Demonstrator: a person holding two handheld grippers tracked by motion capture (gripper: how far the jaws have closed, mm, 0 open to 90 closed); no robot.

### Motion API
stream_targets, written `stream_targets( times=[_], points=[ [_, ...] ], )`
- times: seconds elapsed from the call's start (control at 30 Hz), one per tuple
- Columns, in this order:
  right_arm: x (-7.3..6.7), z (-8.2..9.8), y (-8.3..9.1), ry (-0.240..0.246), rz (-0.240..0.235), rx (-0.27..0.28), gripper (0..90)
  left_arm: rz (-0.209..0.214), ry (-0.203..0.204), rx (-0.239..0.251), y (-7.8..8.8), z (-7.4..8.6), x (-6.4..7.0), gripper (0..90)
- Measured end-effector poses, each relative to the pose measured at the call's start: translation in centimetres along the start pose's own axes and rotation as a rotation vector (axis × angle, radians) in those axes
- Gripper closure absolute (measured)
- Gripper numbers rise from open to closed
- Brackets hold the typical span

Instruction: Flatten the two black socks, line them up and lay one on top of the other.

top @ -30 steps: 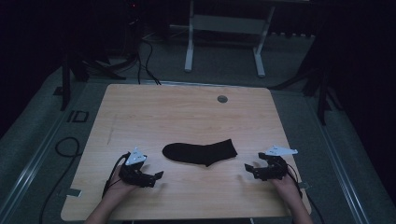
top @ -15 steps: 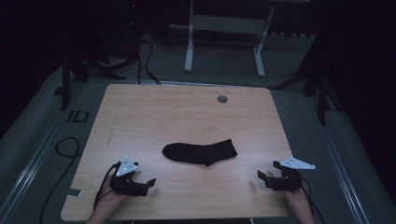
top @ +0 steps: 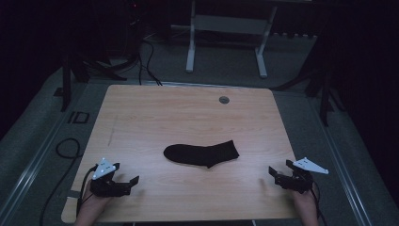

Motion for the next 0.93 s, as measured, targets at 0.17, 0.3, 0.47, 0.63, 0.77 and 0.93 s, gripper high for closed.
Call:
stream_targets(
  times=[0.17, 0.3, 0.47, 0.63, 0.77, 0.93],
  points=[
    [0.8, 0.2, 0.1, -0.027, 0.033, 0.001, 14.1, -0.043, 0.04, 0.037, 0.9, -0.1, -1.6, 4.0],
    [0.8, 0.4, 0.0, -0.018, 0.04, -0.012, 14.2, -0.049, 0.056, 0.049, 1.3, 0.0, -2.1, 4.0],
    [1.2, 0.5, 0.0, -0.035, 0.049, -0.007, 14.1, -0.052, 0.048, 0.043, 1.2, 0.3, -2.0, 4.0],
    [1.6, 0.6, 0.0, -0.058, 0.061, -0.006, 14.3, -0.053, 0.042, 0.035, 1.0, 0.6, -1.9, 4.0],
    [1.7, 0.7, -0.1, -0.065, 0.063, -0.015, 14.5, -0.061, 0.041, 0.042, 1.1, 0.6, -2.0, 4.0],
    [1.6, 0.7, -0.2, -0.067, 0.051, -0.022, 14.5, -0.056, 0.05, 0.051, 1.1, 0.5, -2.0, 4.0]
  ],
)
Point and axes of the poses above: each handheld gripper's, and its own axes: y roughly backward along the jaws, z roughly out of its underside, x roughly to its right, the point moved 8 cm from there along -y, roughly forward along the jaws, and after that the axes turned 5 degrees about y, right-handed, at the moved point
